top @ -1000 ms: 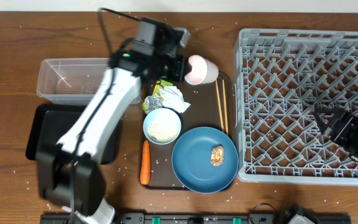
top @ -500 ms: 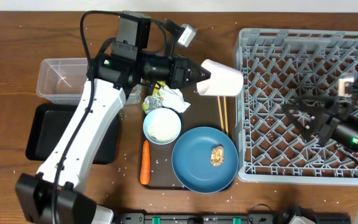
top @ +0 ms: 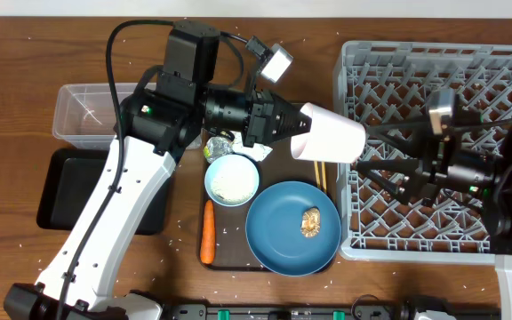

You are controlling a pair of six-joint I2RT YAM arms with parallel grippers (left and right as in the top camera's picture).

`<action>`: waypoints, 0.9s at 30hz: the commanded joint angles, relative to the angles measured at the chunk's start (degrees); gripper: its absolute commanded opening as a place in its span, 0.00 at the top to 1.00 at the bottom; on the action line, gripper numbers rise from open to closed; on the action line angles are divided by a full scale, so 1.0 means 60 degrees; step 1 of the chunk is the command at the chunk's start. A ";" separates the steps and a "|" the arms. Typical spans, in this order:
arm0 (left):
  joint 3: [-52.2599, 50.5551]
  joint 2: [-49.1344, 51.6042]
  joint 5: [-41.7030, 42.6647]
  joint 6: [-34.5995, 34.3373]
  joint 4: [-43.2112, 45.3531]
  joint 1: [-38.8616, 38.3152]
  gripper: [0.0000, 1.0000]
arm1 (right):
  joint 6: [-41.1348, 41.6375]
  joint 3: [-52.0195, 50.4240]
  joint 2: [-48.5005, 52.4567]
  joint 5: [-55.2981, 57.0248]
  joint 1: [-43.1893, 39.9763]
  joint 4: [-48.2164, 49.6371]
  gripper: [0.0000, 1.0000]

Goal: Sort waste into correct bins and load items into the dishwasher rack
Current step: 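Lift the pink cup and hand it to the right gripper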

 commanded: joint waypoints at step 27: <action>0.0051 -0.0087 -0.0146 -0.0051 0.0521 -0.0229 0.27 | 0.0423 -0.0004 0.0113 0.3322 0.1763 0.0098 0.54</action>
